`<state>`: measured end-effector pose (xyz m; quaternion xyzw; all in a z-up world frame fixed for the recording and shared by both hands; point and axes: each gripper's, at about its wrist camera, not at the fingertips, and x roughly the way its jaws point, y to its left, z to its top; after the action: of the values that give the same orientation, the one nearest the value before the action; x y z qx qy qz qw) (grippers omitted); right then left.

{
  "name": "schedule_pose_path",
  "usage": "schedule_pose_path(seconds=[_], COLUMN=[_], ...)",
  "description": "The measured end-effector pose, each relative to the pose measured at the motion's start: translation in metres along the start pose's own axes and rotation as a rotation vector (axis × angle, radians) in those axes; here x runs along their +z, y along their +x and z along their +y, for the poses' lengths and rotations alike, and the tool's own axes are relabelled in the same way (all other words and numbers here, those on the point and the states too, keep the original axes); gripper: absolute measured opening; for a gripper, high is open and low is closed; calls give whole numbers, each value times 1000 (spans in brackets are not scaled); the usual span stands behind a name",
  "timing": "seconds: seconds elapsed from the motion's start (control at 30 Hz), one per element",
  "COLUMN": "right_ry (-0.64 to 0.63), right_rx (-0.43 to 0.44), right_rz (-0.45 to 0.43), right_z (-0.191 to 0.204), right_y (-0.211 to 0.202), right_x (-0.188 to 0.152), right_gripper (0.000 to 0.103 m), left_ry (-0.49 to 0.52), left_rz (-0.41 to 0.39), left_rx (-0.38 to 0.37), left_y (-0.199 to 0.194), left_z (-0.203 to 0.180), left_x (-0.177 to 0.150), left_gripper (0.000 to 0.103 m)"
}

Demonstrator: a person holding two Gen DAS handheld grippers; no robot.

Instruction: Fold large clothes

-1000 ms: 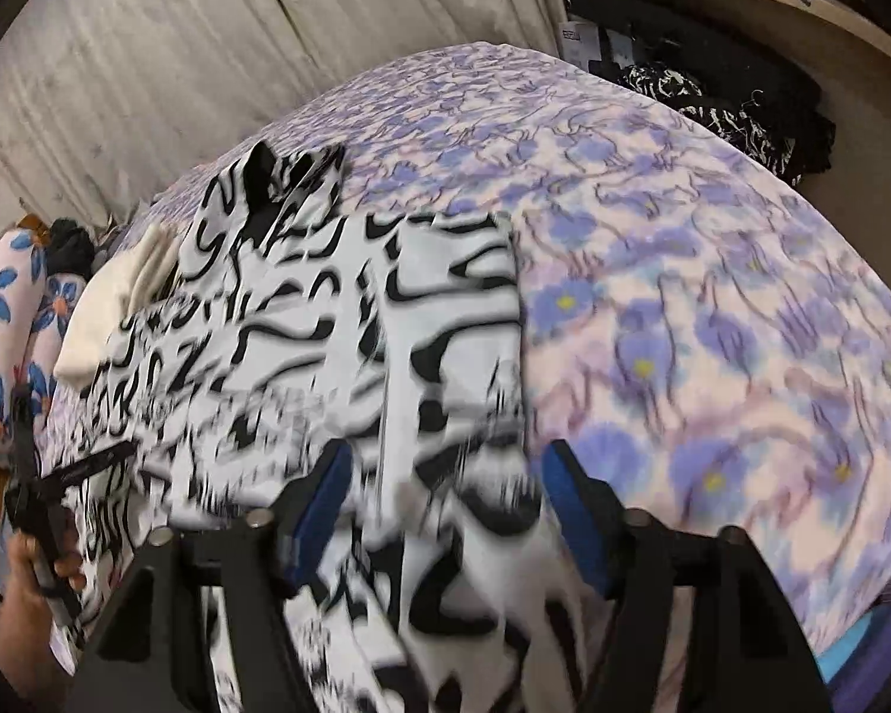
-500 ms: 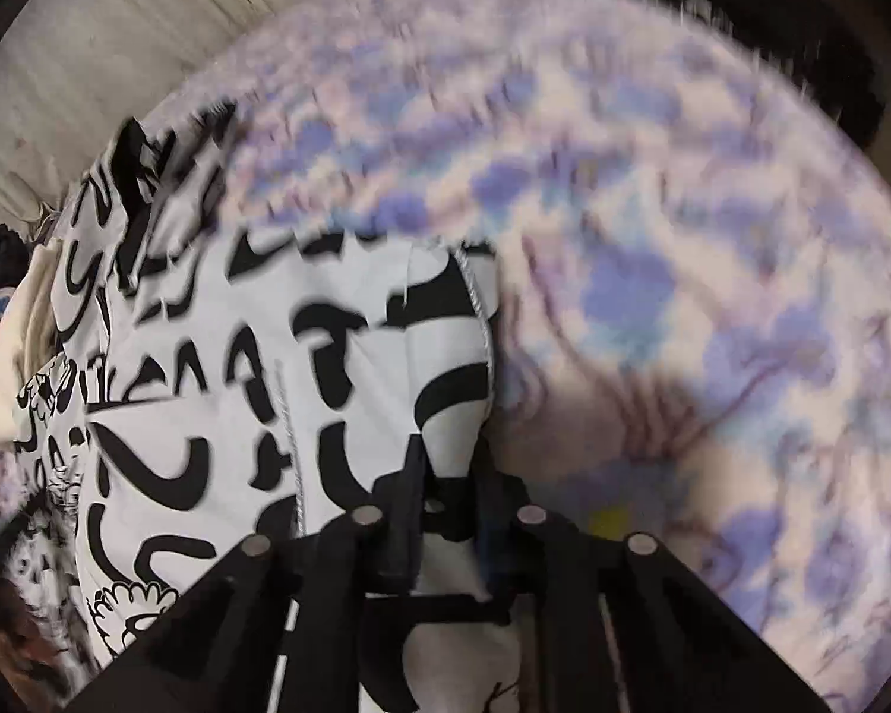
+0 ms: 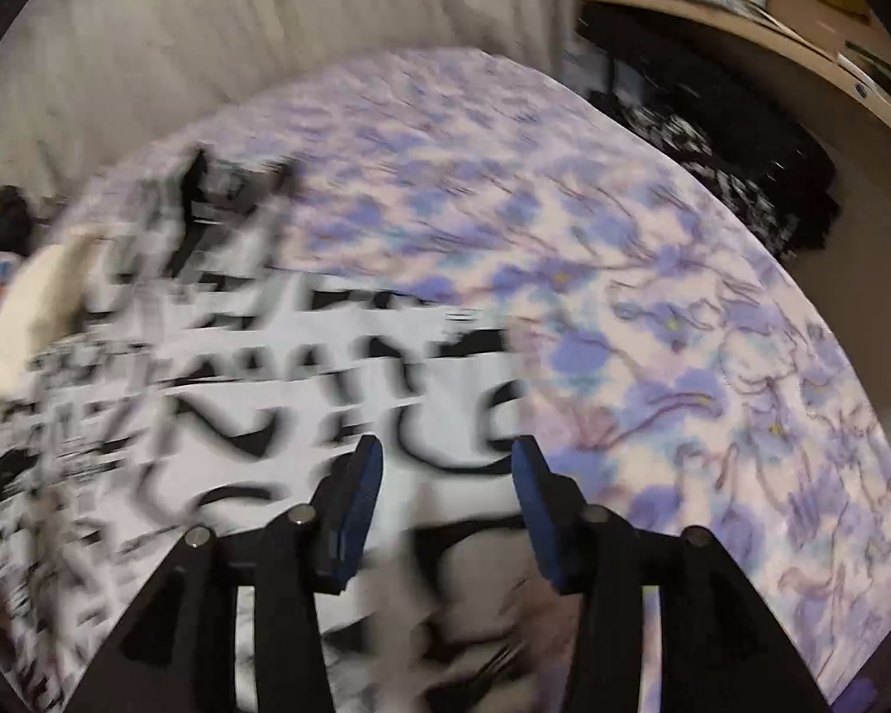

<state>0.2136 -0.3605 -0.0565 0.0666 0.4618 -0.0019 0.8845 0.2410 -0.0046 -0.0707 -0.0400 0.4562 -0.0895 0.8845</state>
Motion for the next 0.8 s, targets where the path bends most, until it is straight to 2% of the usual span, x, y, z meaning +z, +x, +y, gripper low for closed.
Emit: schedule_pose_path(seconds=[0.13, 0.17, 0.23, 0.3, 0.37, 0.4, 0.43, 0.47, 0.53, 0.6, 0.63, 0.7, 0.77, 0.8], right_ry=[-21, -39, -76, -109, -137, -129, -96, -62, -29, 19, 39, 72, 62, 53], right_rx=[132, 153, 156, 79, -78, -150, -102, -78, -226, -303, -300, -282, -264, -252], right_rz=[17, 37, 77, 107, 113, 101, 107, 123, 100, 94, 94, 89, 63, 53], right_z=[48, 61, 79, 82, 64, 46, 26, 10, -16, -34, -40, -48, -44, -38], right_y=[-9, -3, 12, 29, 38, 39, 38, 37, 26, 15, 11, -2, -13, -21], right_x=[-33, -42, -59, -74, -88, -92, -95, -96, -95, -92, -92, -91, -93, -93], right_gripper=[45, 45, 45, 45, 43, 43, 25, 0, 0, 15, 32, 35, 35, 35], left_ry=[-45, -44, -31, -27, -38, -70, -87, -97, -91, -84, -78, -75, -79, -85], left_rz=[49, 64, 102, 148, 186, 180, 173, 176, 183, 192, 189, 159, 123, 94], left_rx=[-176, -198, -164, -81, 19, 18, -10, -24, -22, -19, -10, 28, 41, 49], left_y=[2, 5, 23, 45, 65, 69, 69, 68, 66, 64, 60, 46, 33, 21], left_z=[-48, -58, -77, -80, -67, -54, -46, -40, -37, -35, -36, -36, -37, -37], left_x=[-14, -20, -34, -45, -56, -61, -62, -62, -59, -57, -57, -57, -58, -60], left_gripper=[29, 29, 29, 29, 29, 27, 23, 22, 22, 22, 23, 28, 47, 52])
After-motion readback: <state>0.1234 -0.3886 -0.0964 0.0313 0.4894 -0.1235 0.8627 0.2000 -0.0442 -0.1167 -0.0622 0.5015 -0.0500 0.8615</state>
